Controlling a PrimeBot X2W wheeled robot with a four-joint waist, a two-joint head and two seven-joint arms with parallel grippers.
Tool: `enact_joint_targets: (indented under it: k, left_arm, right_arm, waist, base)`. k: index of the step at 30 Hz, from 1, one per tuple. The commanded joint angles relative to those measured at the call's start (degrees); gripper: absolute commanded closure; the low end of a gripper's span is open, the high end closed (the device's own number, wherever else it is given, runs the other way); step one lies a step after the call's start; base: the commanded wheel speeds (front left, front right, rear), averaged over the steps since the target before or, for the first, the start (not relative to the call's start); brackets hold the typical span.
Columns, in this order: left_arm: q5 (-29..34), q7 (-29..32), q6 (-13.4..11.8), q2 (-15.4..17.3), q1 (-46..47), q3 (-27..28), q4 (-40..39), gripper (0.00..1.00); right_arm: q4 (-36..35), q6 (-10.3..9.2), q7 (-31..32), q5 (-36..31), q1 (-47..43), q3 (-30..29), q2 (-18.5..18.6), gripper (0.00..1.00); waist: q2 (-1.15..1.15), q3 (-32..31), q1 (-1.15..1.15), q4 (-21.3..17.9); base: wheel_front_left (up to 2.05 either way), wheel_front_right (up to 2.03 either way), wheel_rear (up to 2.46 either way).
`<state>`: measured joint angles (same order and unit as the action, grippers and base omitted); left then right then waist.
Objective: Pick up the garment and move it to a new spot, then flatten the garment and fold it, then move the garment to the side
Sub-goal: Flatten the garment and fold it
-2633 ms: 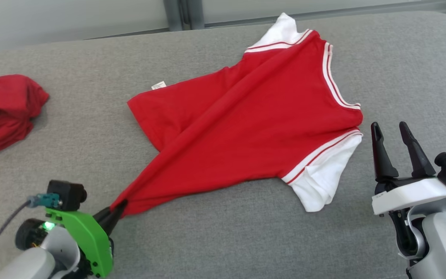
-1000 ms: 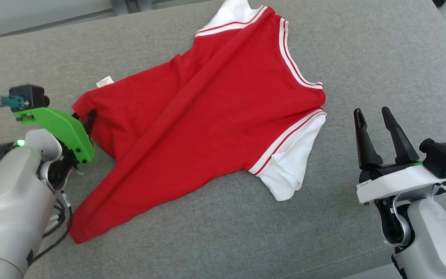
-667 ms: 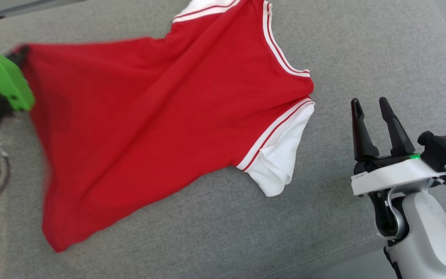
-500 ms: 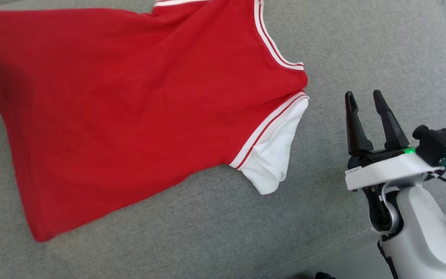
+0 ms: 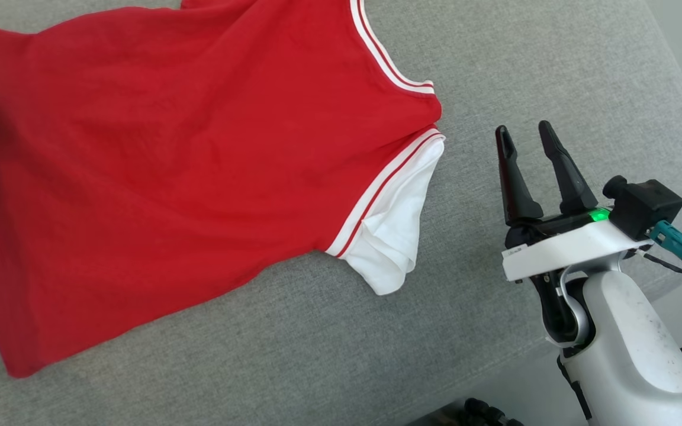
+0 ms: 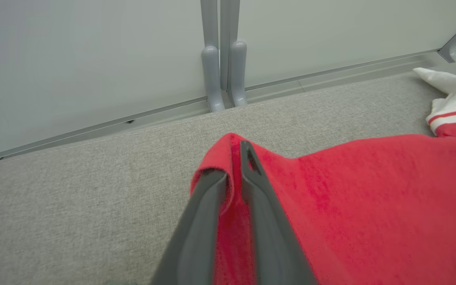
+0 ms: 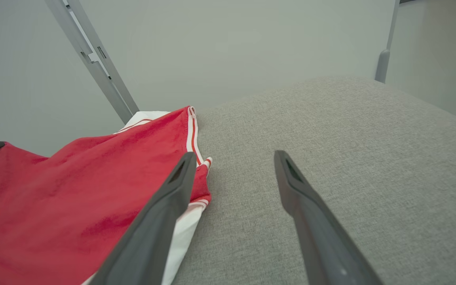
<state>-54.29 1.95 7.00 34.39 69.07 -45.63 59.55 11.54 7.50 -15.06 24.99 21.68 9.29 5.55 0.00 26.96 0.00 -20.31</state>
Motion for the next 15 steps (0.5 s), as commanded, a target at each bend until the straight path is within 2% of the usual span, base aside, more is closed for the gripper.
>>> enact_joint_targets:
  k: [1, 6, 11, 15]
  left_arm:
    - [-0.9, -0.1, 0.2, -0.3, -1.3, -0.1, 0.6, 0.0]
    - [-0.5, -1.9, 0.5, -2.0, -3.6, -1.9, 0.0, 0.0]
    - [-1.1, -8.1, 0.5, -2.7, -7.6, -2.6, -3.4, 0.0]
    - [-1.6, -13.2, 0.5, -2.1, -12.7, -2.1, -6.9, 0.0]
  right_arm:
    - [0.4, -0.02, -0.2, -0.3, 0.0, -0.1, 0.5, 0.0]
    - [1.3, -0.02, -0.2, -0.4, -1.6, -0.6, 2.3, 0.0]
    - [2.4, -0.03, -0.2, -0.2, -4.1, -2.1, 3.9, 0.0]
    - [3.1, -0.02, -0.2, 0.2, -6.7, -2.1, 4.8, 0.0]
  waist:
    - [0.0, -2.0, 0.0, 1.9]
    - [0.0, -6.0, 0.0, 4.9]
    - [0.0, -11.3, 0.0, 8.1]
    - [0.0, -14.9, 0.0, 10.4]
  base:
    - [0.0, 0.0, 0.0]
    - [0.0, 0.0, 0.0]
    - [0.0, 0.0, 0.0]
    - [0.0, 0.0, 0.0]
